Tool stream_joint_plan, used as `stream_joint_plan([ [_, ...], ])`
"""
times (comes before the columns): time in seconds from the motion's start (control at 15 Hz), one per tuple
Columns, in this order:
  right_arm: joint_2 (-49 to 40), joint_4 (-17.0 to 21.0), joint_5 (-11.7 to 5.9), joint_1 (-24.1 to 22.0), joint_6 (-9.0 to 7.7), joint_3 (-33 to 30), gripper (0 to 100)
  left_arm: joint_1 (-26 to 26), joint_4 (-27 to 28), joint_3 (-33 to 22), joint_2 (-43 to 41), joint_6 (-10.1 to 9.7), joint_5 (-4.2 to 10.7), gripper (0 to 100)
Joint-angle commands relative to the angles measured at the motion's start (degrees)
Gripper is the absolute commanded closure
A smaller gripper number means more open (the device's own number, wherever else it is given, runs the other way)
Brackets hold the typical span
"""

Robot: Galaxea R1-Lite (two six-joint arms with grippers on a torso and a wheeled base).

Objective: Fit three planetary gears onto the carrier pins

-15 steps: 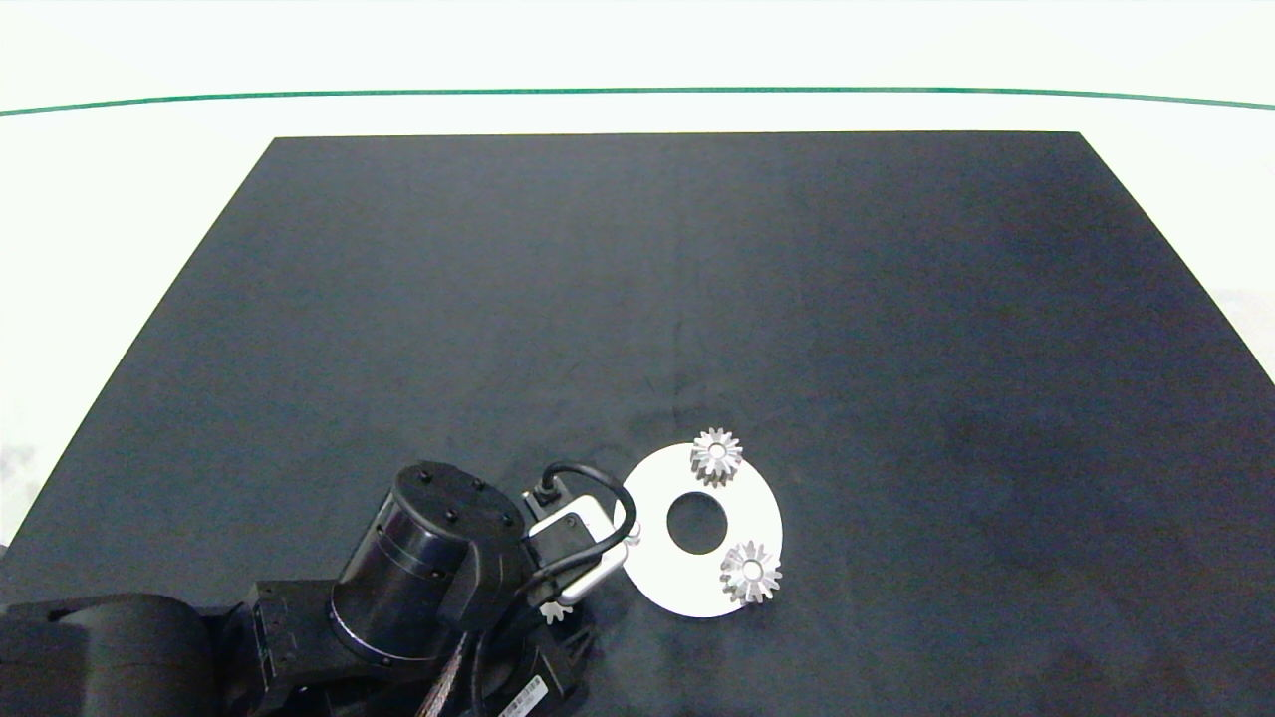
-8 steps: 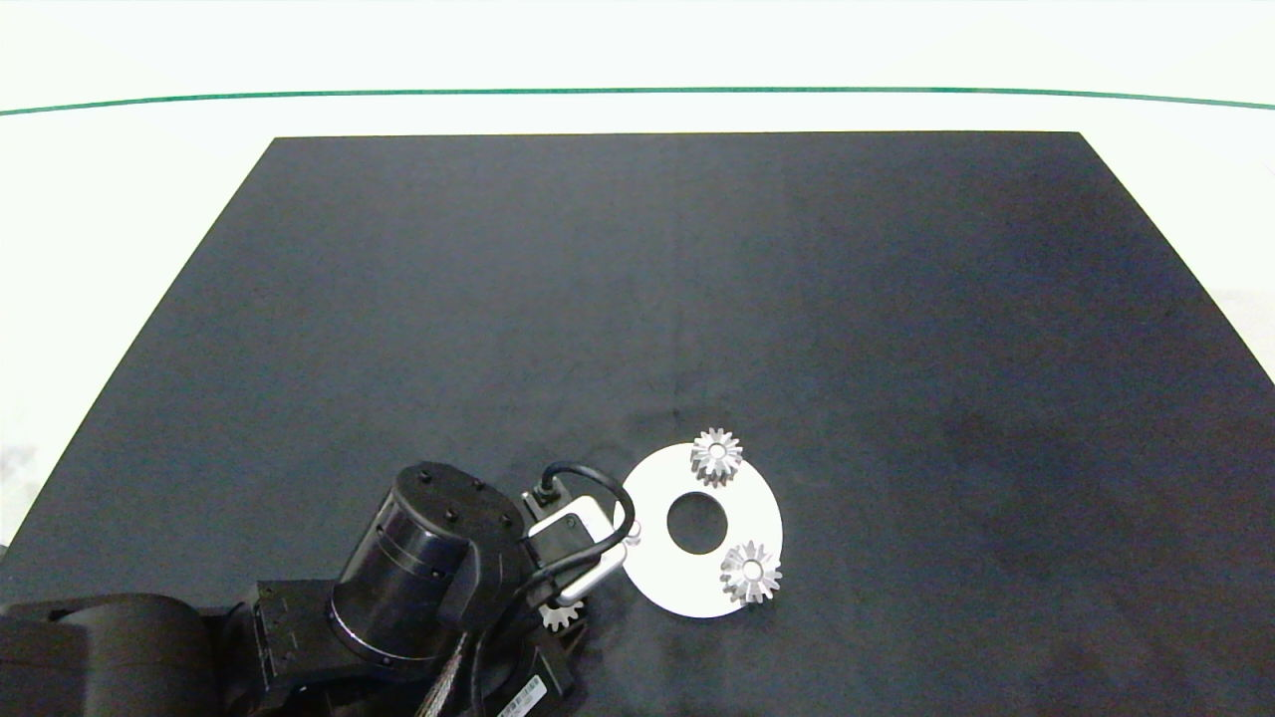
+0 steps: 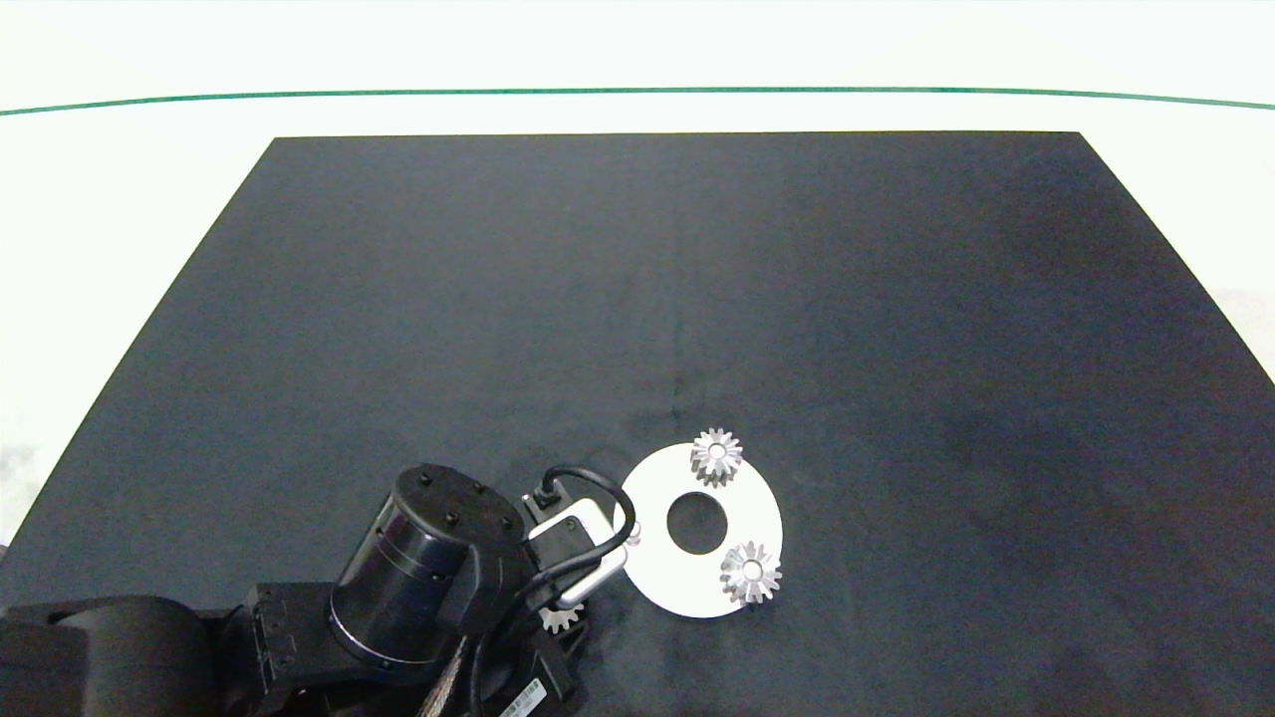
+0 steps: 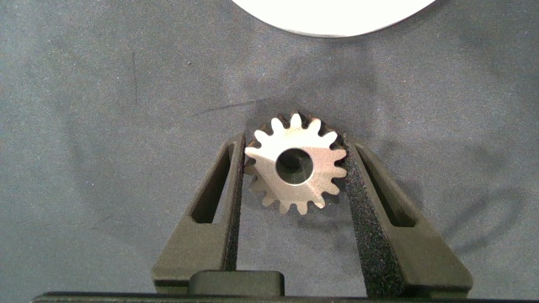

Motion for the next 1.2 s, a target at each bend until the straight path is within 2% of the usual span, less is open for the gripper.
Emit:
stream_joint_plan([
  [0.07,0.02,0.19,-0.09,0.01,-0.10,0.00,0,-0.10,-0.08,-0.06,0.02,0.12,0.12,81],
  [0.6,-0.07,0.19,-0.09,0.01,-0.10,0.00,0,0.08,0.10,0.03,-1.21,0.56,0.12,96],
  [0.73,-0.07,0.19,-0.09,0.01,-0.10,0.00,0,-0.01,1.07,-1.11,-2.18,0.91,0.12,96],
  [0.87,-0.07,0.19,-0.09,0.01,-0.10,0.00,0,-0.19,4.23,-3.05,-3.68,0.91,0.20,96],
  [1.07,-0.15,0.19,-0.09,0.01,-0.10,0.00,0,-0.27,11.09,-9.38,-4.91,0.91,0.38,96],
  [1.2,-0.24,0.19,-0.09,0.01,-0.10,0.00,0,-1.07,14.34,-12.36,-4.99,0.91,1.52,96],
])
